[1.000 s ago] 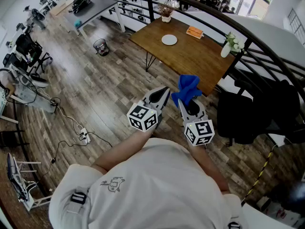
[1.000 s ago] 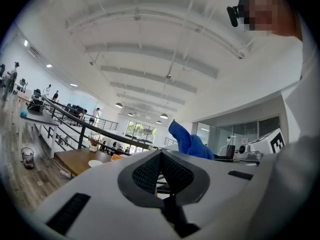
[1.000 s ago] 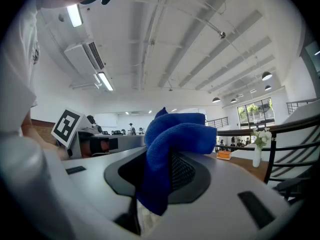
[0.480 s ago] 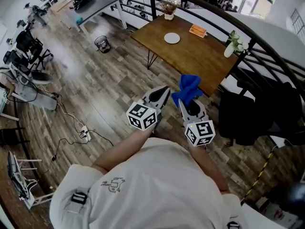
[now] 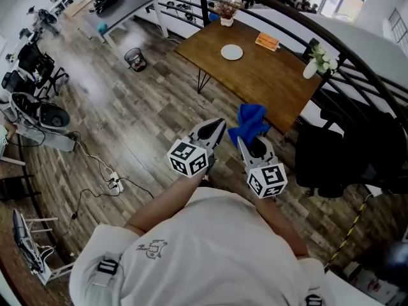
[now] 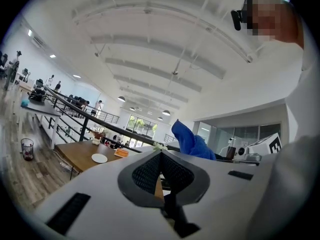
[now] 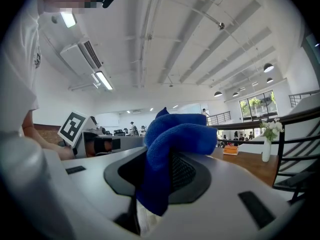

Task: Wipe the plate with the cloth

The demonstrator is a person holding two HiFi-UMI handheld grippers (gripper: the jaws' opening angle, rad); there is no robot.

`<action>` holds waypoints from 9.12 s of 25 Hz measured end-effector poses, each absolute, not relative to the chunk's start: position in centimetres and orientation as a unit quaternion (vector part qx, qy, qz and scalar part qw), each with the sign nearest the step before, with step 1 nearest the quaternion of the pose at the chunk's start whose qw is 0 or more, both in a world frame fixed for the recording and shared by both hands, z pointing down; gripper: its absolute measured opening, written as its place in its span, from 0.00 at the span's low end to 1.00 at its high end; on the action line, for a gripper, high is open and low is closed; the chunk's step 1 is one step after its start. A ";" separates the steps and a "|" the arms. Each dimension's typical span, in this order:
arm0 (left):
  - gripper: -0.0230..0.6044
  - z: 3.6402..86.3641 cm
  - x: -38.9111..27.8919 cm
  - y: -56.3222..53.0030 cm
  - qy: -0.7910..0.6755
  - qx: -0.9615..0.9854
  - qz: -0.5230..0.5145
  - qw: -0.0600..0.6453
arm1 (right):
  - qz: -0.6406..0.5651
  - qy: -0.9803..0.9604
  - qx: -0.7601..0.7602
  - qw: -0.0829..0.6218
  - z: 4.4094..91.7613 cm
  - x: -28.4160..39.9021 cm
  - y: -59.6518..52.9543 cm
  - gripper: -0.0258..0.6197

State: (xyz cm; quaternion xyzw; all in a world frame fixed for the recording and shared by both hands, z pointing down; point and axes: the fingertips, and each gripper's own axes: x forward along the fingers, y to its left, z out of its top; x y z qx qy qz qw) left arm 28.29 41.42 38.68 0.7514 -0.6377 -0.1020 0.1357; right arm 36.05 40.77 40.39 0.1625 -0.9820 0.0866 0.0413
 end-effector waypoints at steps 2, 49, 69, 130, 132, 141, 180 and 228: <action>0.05 39.5 27.3 41.1 -0.638 0.750 -0.102 0.142 | 0.084 -0.982 0.165 0.042 40.7 35.0 40.2 0.21; 0.05 41.7 0.6 24.0 -0.649 0.738 -0.084 0.166 | 0.099 -0.987 0.111 0.067 42.7 6.3 22.9 0.21; 0.05 42.5 5.9 0.5 -0.613 0.764 -0.057 0.196 | 0.144 -0.975 0.152 0.071 43.8 11.4 0.2 0.21; 0.06 68.9 -12.3 -15.4 -0.382 0.798 0.174 0.432 | 0.295 -0.852 0.373 0.221 69.1 0.1 -13.8 0.21; 0.07 70.6 -12.7 -15.5 -0.386 0.788 0.184 0.443 | 0.296 -0.851 0.368 0.232 70.7 0.0 -14.2 0.21; 0.24 76.4 -14.2 -15.9 -0.409 0.751 0.216 0.471 | 0.316 -0.835 0.355 0.276 77.4 -0.3 -14.9 0.21; 0.08 77.5 -11.8 -16.0 -0.382 0.737 0.132 0.541 | 0.349 -0.818 0.350 0.296 81.4 0.9 -14.8 0.21; 0.07 44.0 -9.8 -19.8 -0.225 0.884 -0.092 0.400 | 0.032 -0.894 0.399 0.203 44.7 -6.5 -18.4 0.21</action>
